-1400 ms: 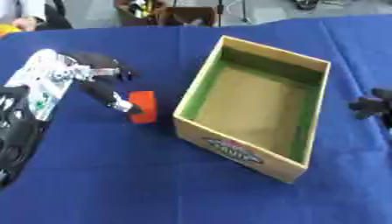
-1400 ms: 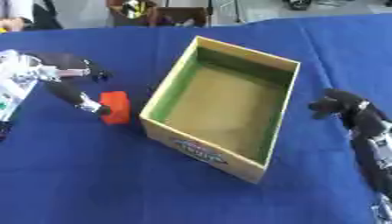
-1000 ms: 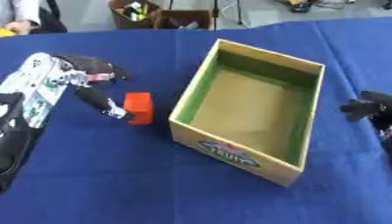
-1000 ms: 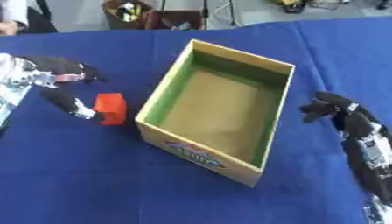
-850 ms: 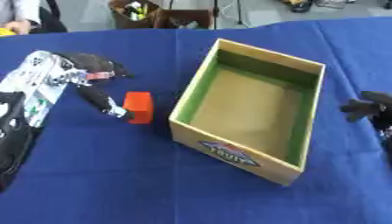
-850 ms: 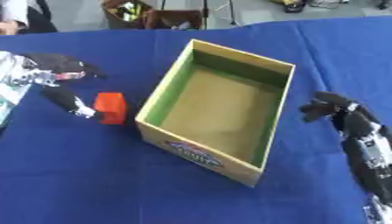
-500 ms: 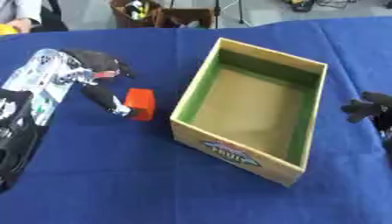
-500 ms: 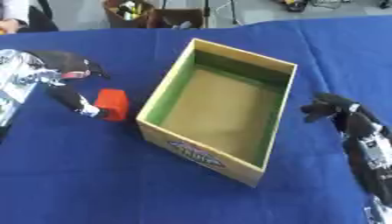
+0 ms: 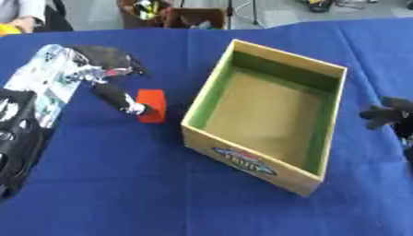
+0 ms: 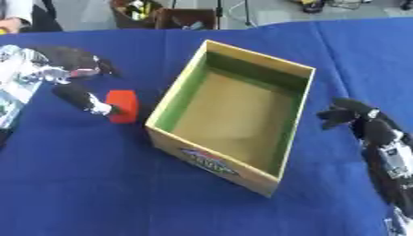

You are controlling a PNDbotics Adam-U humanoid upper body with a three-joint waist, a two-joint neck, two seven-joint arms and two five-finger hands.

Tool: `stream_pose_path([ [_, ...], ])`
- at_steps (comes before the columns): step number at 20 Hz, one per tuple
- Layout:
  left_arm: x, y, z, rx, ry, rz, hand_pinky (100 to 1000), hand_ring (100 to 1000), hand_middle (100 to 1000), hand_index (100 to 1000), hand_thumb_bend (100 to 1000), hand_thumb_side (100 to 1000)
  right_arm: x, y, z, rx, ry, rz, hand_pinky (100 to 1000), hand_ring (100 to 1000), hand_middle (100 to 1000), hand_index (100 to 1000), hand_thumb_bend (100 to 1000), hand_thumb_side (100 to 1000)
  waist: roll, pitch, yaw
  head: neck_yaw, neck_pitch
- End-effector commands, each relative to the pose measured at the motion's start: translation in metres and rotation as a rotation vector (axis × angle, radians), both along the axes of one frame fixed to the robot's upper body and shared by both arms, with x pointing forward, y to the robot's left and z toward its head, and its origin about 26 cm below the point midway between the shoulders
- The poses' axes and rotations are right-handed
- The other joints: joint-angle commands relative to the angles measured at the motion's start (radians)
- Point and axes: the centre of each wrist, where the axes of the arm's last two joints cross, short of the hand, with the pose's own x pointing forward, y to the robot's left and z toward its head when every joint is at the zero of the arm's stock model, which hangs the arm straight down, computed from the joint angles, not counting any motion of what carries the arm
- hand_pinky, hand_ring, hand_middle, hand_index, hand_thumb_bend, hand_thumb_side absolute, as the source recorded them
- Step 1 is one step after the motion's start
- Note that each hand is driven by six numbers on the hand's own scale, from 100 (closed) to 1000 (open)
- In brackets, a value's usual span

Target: Pick up objects on the table and place them in the box.

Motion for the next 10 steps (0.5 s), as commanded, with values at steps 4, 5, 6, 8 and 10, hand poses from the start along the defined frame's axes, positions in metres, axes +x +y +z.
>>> stream_pose_path([
  [4, -0.011, 0.018, 0.021, 0.125, 0.031, -0.097, 757, 832, 871, 962, 557, 790, -0.003, 0.001, 0.005, -0.009, -0.013, -0.002, 939, 758, 559, 856, 100, 1000, -0.001, -0.019, 0.007, -0.01, 0.007],
  [5, -0.012, 0.018, 0.021, 0.124, 0.031, -0.099, 757, 832, 871, 962, 557, 790, -0.003, 0.001, 0.005, -0.009, -0.012, -0.002, 939, 758, 559, 856, 100, 1000, -0.001, -0.019, 0.007, -0.011, 0.007],
  [6, -0.012, 0.019, 0.021, 0.122, 0.031, -0.1, 757, 832, 871, 962, 557, 790, -0.003, 0.001, 0.005, -0.009, -0.012, -0.002, 939, 758, 559, 856, 100, 1000, -0.001, -0.019, 0.007, -0.011, 0.007],
  [8, -0.012, 0.019, 0.019, 0.122, 0.037, -0.102, 754, 829, 869, 965, 577, 793, -0.003, 0.001, 0.005, -0.009, -0.012, -0.003, 939, 758, 559, 854, 100, 1000, -0.001, -0.019, 0.007, -0.012, 0.007],
  [10, -0.01, 0.023, 0.009, 0.128, 0.073, -0.114, 755, 832, 879, 982, 631, 793, -0.003, 0.0, 0.005, -0.009, -0.011, -0.005, 940, 757, 557, 853, 100, 1000, -0.001, -0.018, 0.01, -0.014, 0.01],
])
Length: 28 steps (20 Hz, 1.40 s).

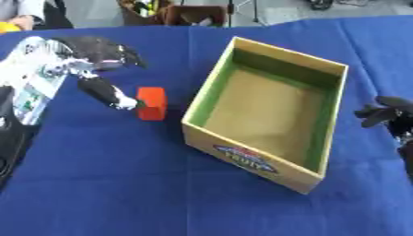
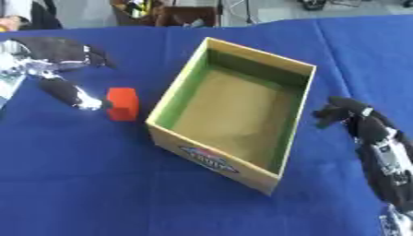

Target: Pick up objects on the table and place them in the box.

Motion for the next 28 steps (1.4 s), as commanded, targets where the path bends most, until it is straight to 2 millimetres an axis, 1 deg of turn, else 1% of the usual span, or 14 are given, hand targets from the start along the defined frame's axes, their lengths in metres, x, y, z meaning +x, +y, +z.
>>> stream_pose_path([
  [1, -0.002, 0.013, 0.005, 0.168, 0.085, -0.074, 761, 837, 884, 986, 643, 792, -0.002, 0.0, 0.006, -0.011, -0.021, -0.001, 940, 757, 557, 853, 100, 1000, -0.002, -0.018, 0.005, -0.005, 0.01],
  [3, -0.001, 0.017, 0.002, 0.175, 0.099, -0.078, 766, 838, 878, 982, 650, 790, -0.002, 0.0, 0.006, -0.011, -0.02, -0.001, 941, 758, 557, 853, 100, 1000, -0.002, -0.018, 0.006, -0.006, 0.01],
  [6, 0.0, 0.017, 0.0, 0.206, 0.099, -0.064, 772, 839, 871, 977, 634, 796, -0.002, 0.001, 0.006, -0.011, -0.019, 0.0, 941, 758, 556, 853, 100, 1000, -0.003, -0.016, 0.005, -0.004, 0.008],
  [12, 0.003, 0.008, -0.002, 0.249, 0.088, -0.056, 757, 831, 847, 959, 603, 784, -0.001, 0.002, 0.007, -0.009, -0.021, 0.005, 941, 758, 555, 853, 100, 1000, -0.005, -0.014, -0.001, 0.001, 0.003],
  [16, 0.004, 0.002, -0.004, 0.277, 0.084, -0.057, 747, 818, 820, 931, 571, 767, -0.001, 0.002, 0.007, -0.008, -0.02, 0.008, 942, 758, 554, 852, 100, 1000, -0.005, -0.013, -0.003, 0.003, 0.002],
  [21, 0.005, -0.001, -0.007, 0.29, 0.089, -0.059, 720, 790, 768, 901, 545, 751, -0.001, 0.003, 0.007, -0.008, -0.02, 0.008, 943, 759, 553, 852, 100, 1000, -0.004, -0.012, -0.003, 0.003, 0.001],
  [24, 0.005, -0.002, -0.009, 0.294, 0.09, -0.059, 695, 762, 733, 874, 509, 738, -0.001, 0.003, 0.007, -0.008, -0.019, 0.008, 943, 758, 552, 850, 100, 1000, -0.003, -0.011, -0.001, 0.002, 0.0],
  [27, 0.004, -0.004, -0.008, 0.296, 0.084, -0.06, 638, 714, 669, 828, 434, 700, -0.001, 0.003, 0.008, -0.008, -0.019, 0.009, 943, 759, 552, 850, 100, 1000, -0.004, -0.009, 0.0, 0.001, -0.001],
  [28, 0.003, -0.005, -0.008, 0.296, 0.08, -0.06, 628, 705, 659, 817, 423, 693, -0.001, 0.003, 0.008, -0.008, -0.02, 0.009, 943, 759, 552, 850, 100, 1000, -0.004, -0.009, 0.0, 0.001, -0.001],
])
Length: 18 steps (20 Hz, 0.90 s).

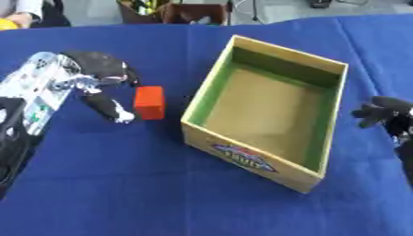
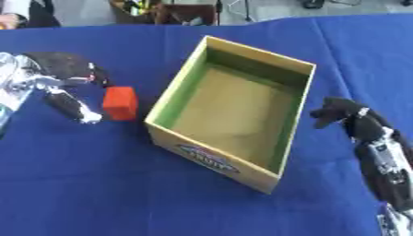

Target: Pick up objects on the table and place them in the box.

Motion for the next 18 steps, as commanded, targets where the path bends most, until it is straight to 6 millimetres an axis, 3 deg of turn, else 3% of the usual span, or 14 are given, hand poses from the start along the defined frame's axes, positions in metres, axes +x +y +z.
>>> stream_pose_path([
  [1, -0.004, 0.0, 0.013, 0.184, 0.068, -0.068, 594, 677, 629, 782, 383, 669, -0.002, 0.001, 0.007, -0.007, -0.023, 0.004, 943, 759, 552, 850, 100, 1000, -0.001, -0.017, 0.001, 0.0, -0.002],
  [8, -0.007, -0.004, 0.013, 0.151, 0.066, -0.074, 471, 559, 554, 694, 329, 647, -0.001, 0.002, 0.008, -0.005, -0.024, 0.005, 944, 760, 552, 850, 100, 1000, -0.003, -0.015, 0.005, -0.001, -0.003],
  [11, -0.009, -0.004, 0.018, 0.118, 0.055, -0.069, 341, 464, 513, 640, 169, 606, -0.001, 0.001, 0.008, -0.005, -0.023, 0.004, 945, 761, 552, 850, 100, 1000, -0.004, -0.016, 0.007, -0.003, -0.005],
  [13, -0.014, -0.004, 0.025, 0.079, 0.031, -0.063, 281, 426, 500, 612, 109, 593, -0.001, 0.001, 0.008, -0.004, -0.022, 0.003, 945, 761, 552, 850, 100, 1000, -0.004, -0.017, 0.009, -0.005, -0.006],
  [18, -0.027, 0.001, 0.037, -0.028, -0.058, -0.046, 159, 354, 450, 555, 100, 578, -0.002, 0.001, 0.007, -0.003, -0.018, -0.002, 946, 761, 551, 850, 100, 1000, -0.004, -0.019, 0.013, -0.009, -0.008],
])
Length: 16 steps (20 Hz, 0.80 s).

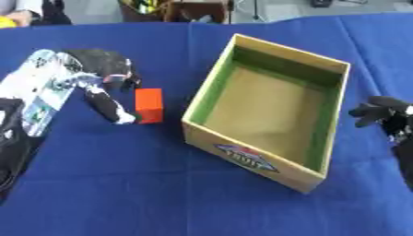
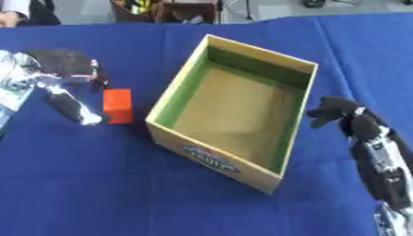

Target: Pick up objects on the table and place them in the box.

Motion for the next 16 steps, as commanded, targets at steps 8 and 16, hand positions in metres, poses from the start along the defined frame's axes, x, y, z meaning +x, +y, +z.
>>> stream_pose_path([
  [8, -0.018, 0.009, 0.028, -0.131, -0.127, 0.003, 100, 270, 348, 497, 100, 547, -0.002, 0.0, 0.007, -0.007, -0.023, -0.007, 947, 762, 551, 851, 100, 1000, -0.002, -0.019, -0.001, -0.007, -0.013],
  [16, -0.031, 0.007, 0.054, -0.327, -0.262, -0.03, 100, 246, 322, 468, 100, 562, -0.002, 0.0, 0.007, -0.006, -0.026, -0.007, 947, 763, 551, 852, 100, 1000, -0.001, -0.018, -0.006, -0.006, -0.018],
])
